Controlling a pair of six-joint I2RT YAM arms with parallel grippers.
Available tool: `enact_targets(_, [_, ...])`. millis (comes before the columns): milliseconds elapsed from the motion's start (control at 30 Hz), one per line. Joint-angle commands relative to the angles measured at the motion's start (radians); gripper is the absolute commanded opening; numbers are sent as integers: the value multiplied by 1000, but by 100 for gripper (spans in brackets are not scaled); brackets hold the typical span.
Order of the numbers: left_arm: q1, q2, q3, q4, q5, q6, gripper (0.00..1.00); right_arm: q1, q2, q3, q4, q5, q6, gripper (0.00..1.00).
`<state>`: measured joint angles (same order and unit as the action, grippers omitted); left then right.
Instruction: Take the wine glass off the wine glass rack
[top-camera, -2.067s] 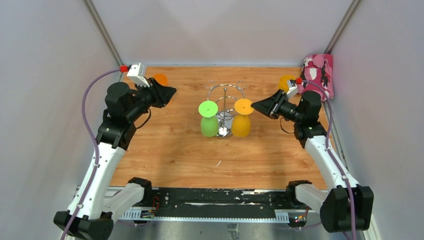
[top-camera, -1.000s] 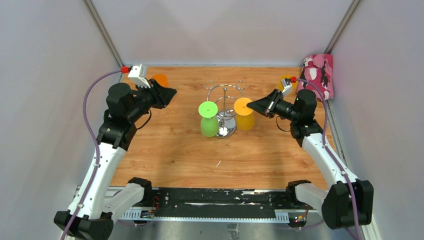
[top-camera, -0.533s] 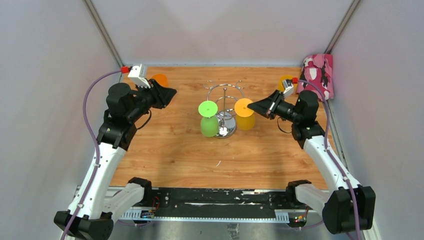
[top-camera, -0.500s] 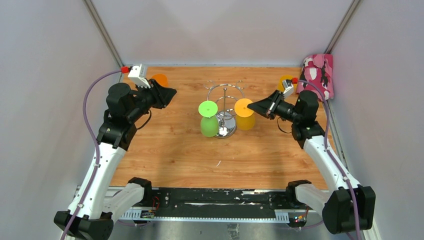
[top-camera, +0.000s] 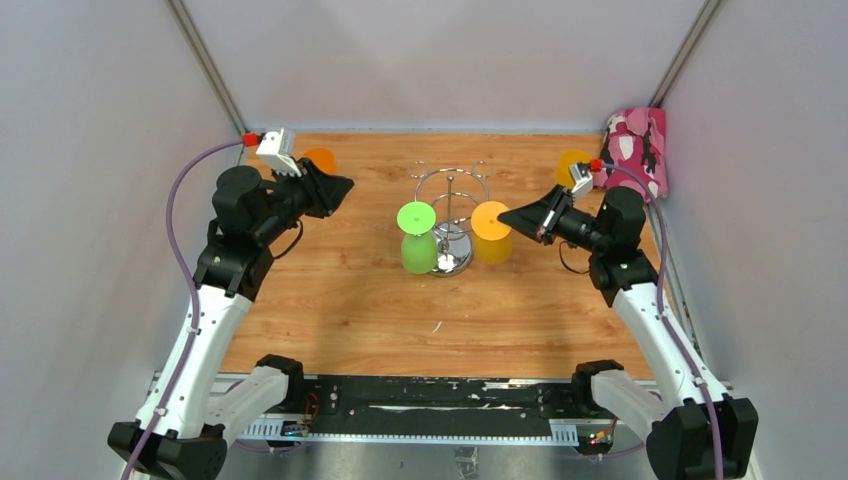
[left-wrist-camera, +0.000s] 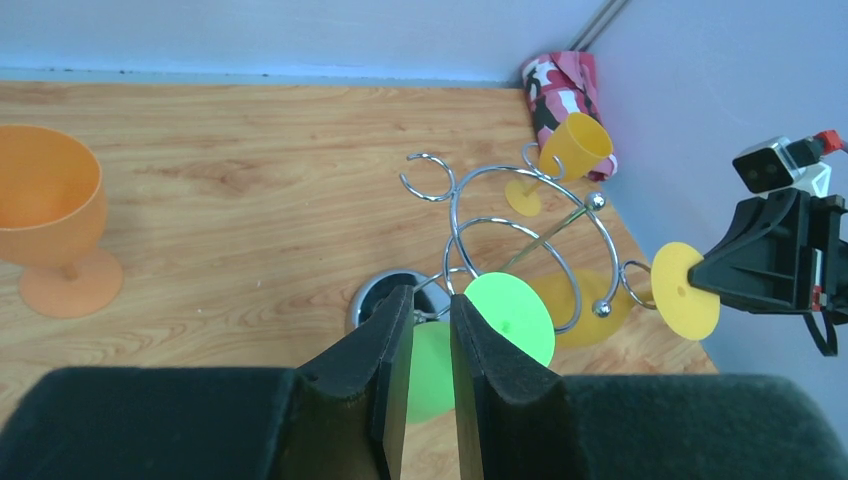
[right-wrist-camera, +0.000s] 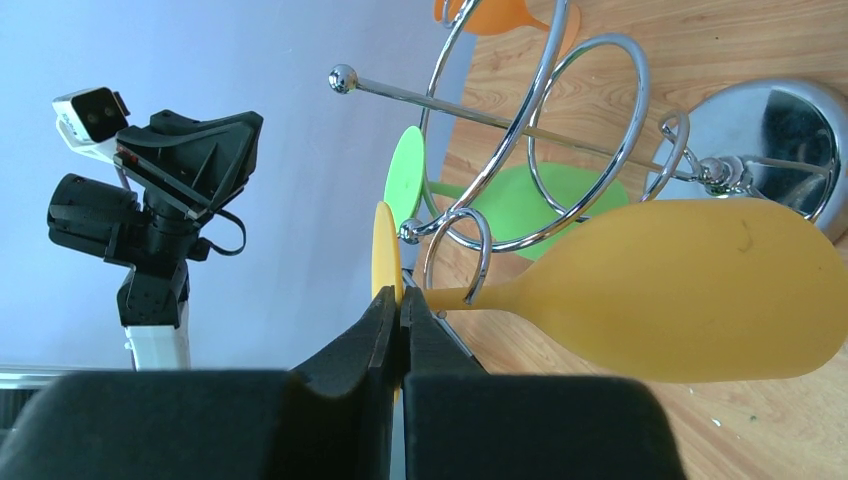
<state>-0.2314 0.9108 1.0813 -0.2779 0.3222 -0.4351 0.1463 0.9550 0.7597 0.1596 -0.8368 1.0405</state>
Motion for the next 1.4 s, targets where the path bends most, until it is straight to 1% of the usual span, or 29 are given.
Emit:
enact_targets(0, [-5,-11,8,13,17,1,25,13,-21,-10,-38,2,-22,0])
enact_targets(167, [-5,-15,9,6,10,8,25,13,-48,-43,-47,8,-22,0])
enact_targets(300, [-5,-11,5,6,16,4,25,15,-101,-35,-84,20,-31,0])
enact_targets(533, [-5,3,3,11,25,-7,26,13,-224,67,-312,56,-114,0])
enact_targets(667, [-5,14,3,24,41,-20,26,13,-293,135,-406,105,-153,0])
enact_targets(800, [-5,26,1,43,58,-32,26,13,-318,188,-423,101,-140,0])
enact_targets(933, [-6,62,23,38,83,-38,26,15,-323,232,-377,61,-96,0])
enact_targets(1033, [-16,77,49,39,97,-45,26,15,-312,340,-389,40,-129,0])
enact_targets(1133, [-24,79,91,35,95,-45,26,15,-268,520,-484,54,-231,0])
enact_targets(1200, [-29,83,134,35,101,-51,27,14,-243,576,-442,34,-206,0])
enact_targets(1300, [-35,95,167,77,139,-86,27,14,-204,574,-208,-23,-61,0])
enact_targets(1367, [-36,107,162,150,206,-124,27,14,-170,565,-74,-45,20,0])
